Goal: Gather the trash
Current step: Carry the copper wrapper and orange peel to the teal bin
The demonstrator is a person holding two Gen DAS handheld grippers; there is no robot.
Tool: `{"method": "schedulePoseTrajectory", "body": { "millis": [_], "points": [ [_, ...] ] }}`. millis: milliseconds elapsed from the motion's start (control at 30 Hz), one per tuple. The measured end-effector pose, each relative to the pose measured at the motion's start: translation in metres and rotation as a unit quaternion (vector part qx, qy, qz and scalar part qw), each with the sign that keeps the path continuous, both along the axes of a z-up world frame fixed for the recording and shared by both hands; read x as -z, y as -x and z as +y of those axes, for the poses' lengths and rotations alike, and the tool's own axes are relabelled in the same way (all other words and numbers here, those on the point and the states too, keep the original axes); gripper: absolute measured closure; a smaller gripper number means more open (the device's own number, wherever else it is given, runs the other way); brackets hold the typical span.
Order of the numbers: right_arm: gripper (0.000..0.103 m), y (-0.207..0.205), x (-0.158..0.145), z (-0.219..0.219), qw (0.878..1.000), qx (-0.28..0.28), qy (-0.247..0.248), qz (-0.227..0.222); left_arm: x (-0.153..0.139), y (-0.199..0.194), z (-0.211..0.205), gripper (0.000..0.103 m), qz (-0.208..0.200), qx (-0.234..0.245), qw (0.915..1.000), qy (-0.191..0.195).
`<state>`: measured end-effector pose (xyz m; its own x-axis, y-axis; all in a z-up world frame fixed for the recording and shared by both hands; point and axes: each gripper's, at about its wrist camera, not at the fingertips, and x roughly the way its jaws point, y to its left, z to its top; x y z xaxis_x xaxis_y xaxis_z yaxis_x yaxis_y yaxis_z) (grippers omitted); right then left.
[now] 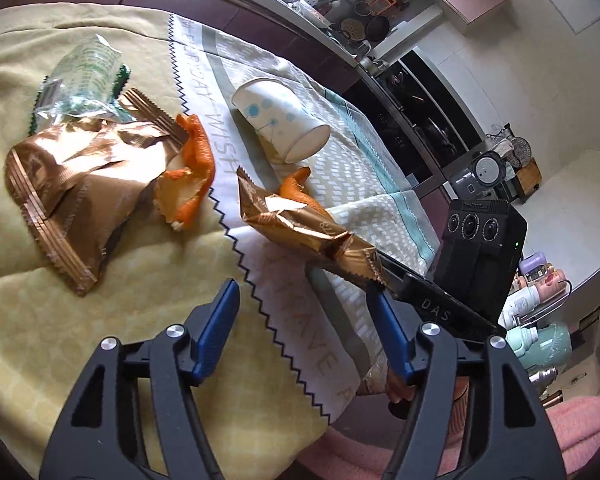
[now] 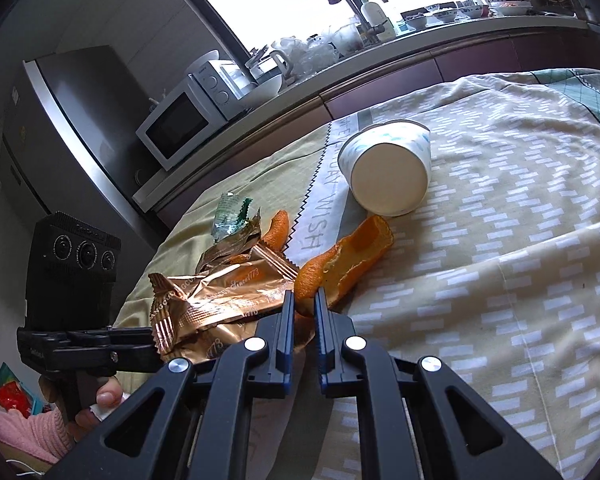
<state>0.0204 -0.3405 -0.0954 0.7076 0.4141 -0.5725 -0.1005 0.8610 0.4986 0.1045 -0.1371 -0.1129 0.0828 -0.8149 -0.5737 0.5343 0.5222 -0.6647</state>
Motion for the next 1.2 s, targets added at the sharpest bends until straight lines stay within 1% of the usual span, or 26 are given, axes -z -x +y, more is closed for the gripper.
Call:
{"method": "schedulePoseTrajectory", "body": {
  "millis": [67, 133, 267, 367, 400, 467, 533, 567, 600, 667, 733, 833, 867, 900, 1067, 1200],
  "points": [
    [0.095, -0.001, -0.001, 0.001, 1.000, -0.003, -0.002, -0.002, 0.000, 0.000, 0.012, 0.035, 0.005, -0.003, 1.0000, 0.005],
    [0.095, -0.001, -0.002, 0.003, 1.000, -0.006, 0.002, -0.003, -0.001, 0.001, 0.024, 0.035, 0.012, -0.006, 0.9997, 0.021],
    [0.095, -0.003, 0.000, 0.010, 1.000, -0.015, 0.002, -0.001, -0.004, 0.005, 0.033, 0.032, 0.021, 0.005, 0.9988, 0.044],
    [0.095, -0.003, 0.001, 0.014, 1.000, -0.020, 0.003, 0.001, 0.002, 0.007, 0.029, 0.032, 0.025, 0.006, 0.9991, 0.034],
    [0.095, -0.003, 0.001, 0.015, 1.000, -0.021, 0.006, 0.000, 0.002, 0.008, 0.027, 0.032, 0.024, 0.008, 0.9991, 0.034],
    [0.095, -0.002, 0.001, 0.019, 1.000, -0.022, 0.013, 0.002, 0.000, 0.008, 0.026, 0.032, 0.034, 0.012, 0.9981, 0.049],
    [0.095, -0.002, 0.002, 0.021, 1.000, -0.023, 0.011, 0.003, -0.001, 0.010, 0.026, 0.032, 0.027, 0.004, 0.9986, 0.044],
    [0.095, -0.002, 0.002, 0.022, 1.000, -0.025, 0.012, 0.004, 0.001, 0.008, 0.029, 0.035, 0.026, 0.002, 0.9988, 0.041],
    [0.095, -0.002, 0.002, 0.024, 1.000, -0.027, 0.012, 0.004, 0.002, 0.007, 0.029, 0.054, 0.028, 0.000, 0.9989, 0.036],
    [0.095, -0.001, 0.002, 0.026, 0.999, -0.033, 0.012, 0.003, 0.005, 0.005, 0.030, 0.075, 0.037, 0.002, 0.9989, 0.029],
    [0.095, 0.000, -0.001, 0.030, 0.999, -0.037, 0.016, -0.001, 0.007, 0.004, 0.032, 0.076, 0.036, -0.004, 0.9991, 0.021],
    [0.095, 0.000, -0.006, 0.036, 0.999, -0.039, 0.025, -0.008, 0.001, 0.010, 0.037, 0.079, 0.011, -0.009, 0.9999, 0.009],
    [0.095, 0.000, -0.008, 0.038, 0.999, -0.040, 0.027, -0.011, -0.002, 0.013, 0.040, 0.084, 0.002, -0.008, 0.9999, 0.009],
    [0.095, 0.000, -0.011, 0.040, 0.999, -0.041, 0.029, -0.014, -0.006, 0.016, 0.043, 0.095, -0.007, -0.005, 0.9999, 0.009],
    [0.096, 0.001, -0.027, 0.050, 0.997, -0.051, 0.041, -0.035, -0.025, 0.032, 0.065, 0.095, -0.050, -0.013, 0.9987, 0.001],
    [0.096, 0.002, -0.041, 0.064, 0.995, -0.067, 0.049, -0.052, -0.039, 0.043, 0.093, 0.095, -0.076, -0.033, 0.9966, -0.003]
  ]
}}
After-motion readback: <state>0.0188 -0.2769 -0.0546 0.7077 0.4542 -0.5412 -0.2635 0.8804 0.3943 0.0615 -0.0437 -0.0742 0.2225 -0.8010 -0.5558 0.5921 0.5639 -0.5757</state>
